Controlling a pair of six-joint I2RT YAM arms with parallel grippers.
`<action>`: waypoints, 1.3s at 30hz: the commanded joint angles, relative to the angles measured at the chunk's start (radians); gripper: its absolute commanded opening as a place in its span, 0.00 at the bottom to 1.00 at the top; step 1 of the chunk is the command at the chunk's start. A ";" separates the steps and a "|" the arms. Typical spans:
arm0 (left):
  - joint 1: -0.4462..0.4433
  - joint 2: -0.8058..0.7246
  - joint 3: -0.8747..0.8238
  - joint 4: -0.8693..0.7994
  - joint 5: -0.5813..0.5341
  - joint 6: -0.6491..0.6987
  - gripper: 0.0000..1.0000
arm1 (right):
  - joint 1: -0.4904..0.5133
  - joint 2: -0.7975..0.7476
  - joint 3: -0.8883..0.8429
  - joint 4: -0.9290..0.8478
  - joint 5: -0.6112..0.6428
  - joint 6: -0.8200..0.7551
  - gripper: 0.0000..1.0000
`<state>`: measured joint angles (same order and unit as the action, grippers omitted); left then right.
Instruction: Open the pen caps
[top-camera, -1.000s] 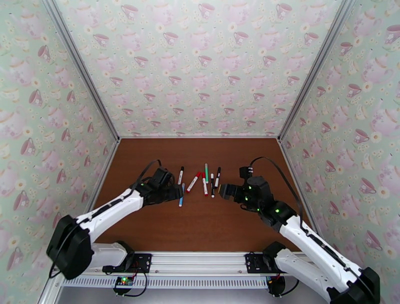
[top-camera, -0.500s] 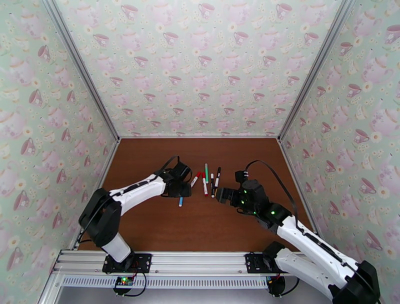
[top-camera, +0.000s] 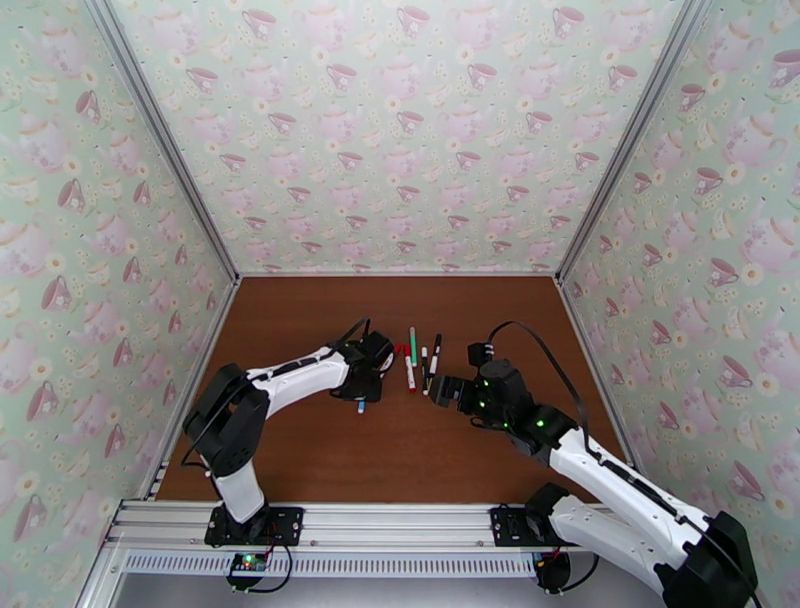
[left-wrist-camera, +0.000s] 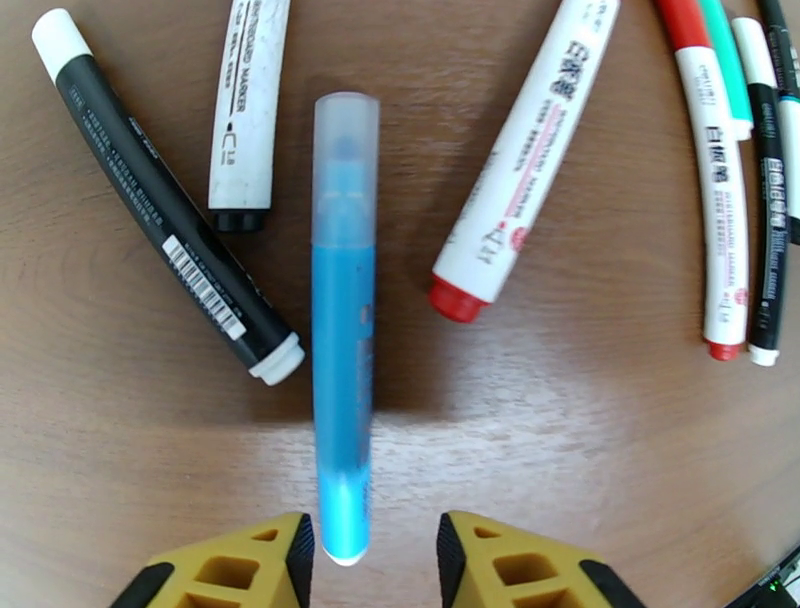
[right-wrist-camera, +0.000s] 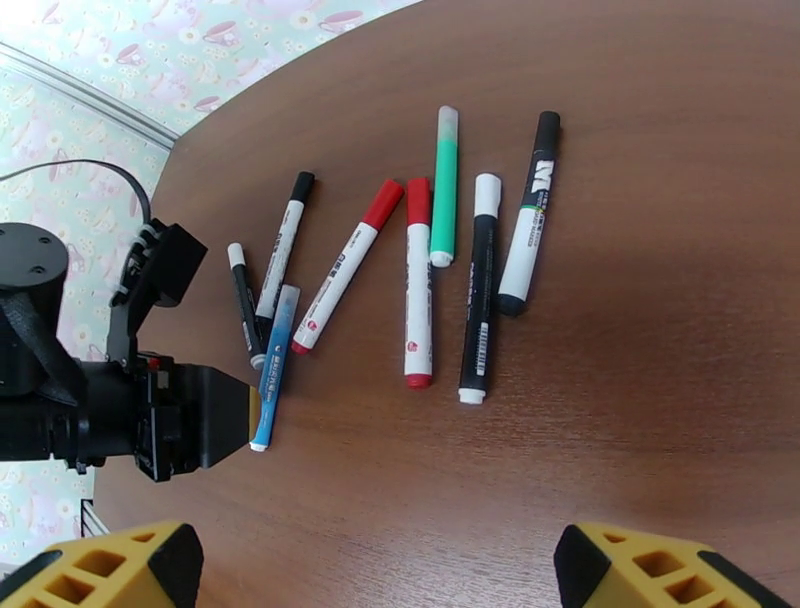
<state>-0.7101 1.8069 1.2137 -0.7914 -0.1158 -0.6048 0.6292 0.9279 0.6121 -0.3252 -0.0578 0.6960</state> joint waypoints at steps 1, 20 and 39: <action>0.004 0.027 0.030 -0.010 -0.020 0.013 0.39 | 0.006 0.008 -0.012 0.028 -0.022 0.023 1.00; 0.036 0.085 0.027 0.039 0.031 0.052 0.32 | 0.007 0.018 -0.015 0.024 -0.025 0.037 1.00; 0.039 0.116 0.010 0.058 0.029 0.046 0.25 | 0.006 0.014 -0.038 0.029 -0.021 0.042 1.00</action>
<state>-0.6754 1.8961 1.2201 -0.7536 -0.0940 -0.5644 0.6292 0.9482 0.5869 -0.2970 -0.0685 0.7261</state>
